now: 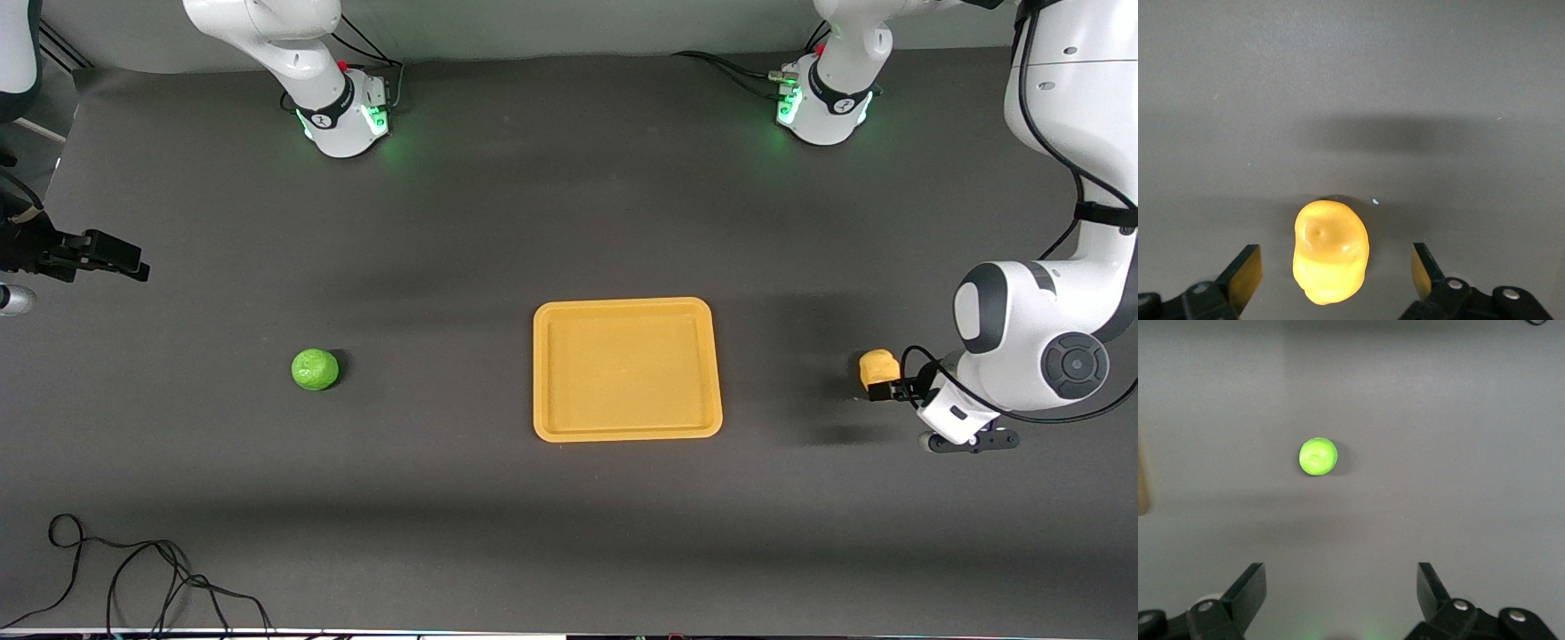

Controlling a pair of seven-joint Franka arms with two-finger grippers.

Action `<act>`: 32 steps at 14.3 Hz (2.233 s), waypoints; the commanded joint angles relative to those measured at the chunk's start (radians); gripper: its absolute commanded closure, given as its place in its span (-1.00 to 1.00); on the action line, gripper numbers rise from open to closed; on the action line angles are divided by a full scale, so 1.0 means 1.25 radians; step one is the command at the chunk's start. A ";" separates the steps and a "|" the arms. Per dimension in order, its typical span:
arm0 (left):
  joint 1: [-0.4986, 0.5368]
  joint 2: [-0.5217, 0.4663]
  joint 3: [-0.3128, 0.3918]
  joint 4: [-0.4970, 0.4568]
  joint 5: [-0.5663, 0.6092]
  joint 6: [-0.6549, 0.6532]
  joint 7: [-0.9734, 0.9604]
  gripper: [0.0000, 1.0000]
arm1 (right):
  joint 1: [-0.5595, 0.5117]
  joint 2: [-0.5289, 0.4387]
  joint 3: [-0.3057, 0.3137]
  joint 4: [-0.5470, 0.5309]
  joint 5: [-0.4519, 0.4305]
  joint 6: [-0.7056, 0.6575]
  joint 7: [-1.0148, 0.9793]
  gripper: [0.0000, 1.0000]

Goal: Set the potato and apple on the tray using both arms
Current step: 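Close the left gripper around the yellow potato, then lift the potato with the left gripper and carry it over the tray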

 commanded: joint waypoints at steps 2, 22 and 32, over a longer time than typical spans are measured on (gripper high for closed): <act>0.007 -0.013 -0.001 -0.077 0.014 0.072 -0.032 -1.00 | -0.001 0.014 0.001 0.025 -0.002 -0.017 -0.006 -1.00; 0.023 0.012 -0.002 -0.133 0.011 0.136 -0.050 -0.08 | -0.001 0.019 0.001 0.022 -0.002 -0.013 -0.007 -1.00; -0.008 -0.107 -0.077 0.053 -0.012 -0.185 -0.041 0.71 | -0.001 0.019 0.001 0.021 -0.002 -0.012 -0.007 -1.00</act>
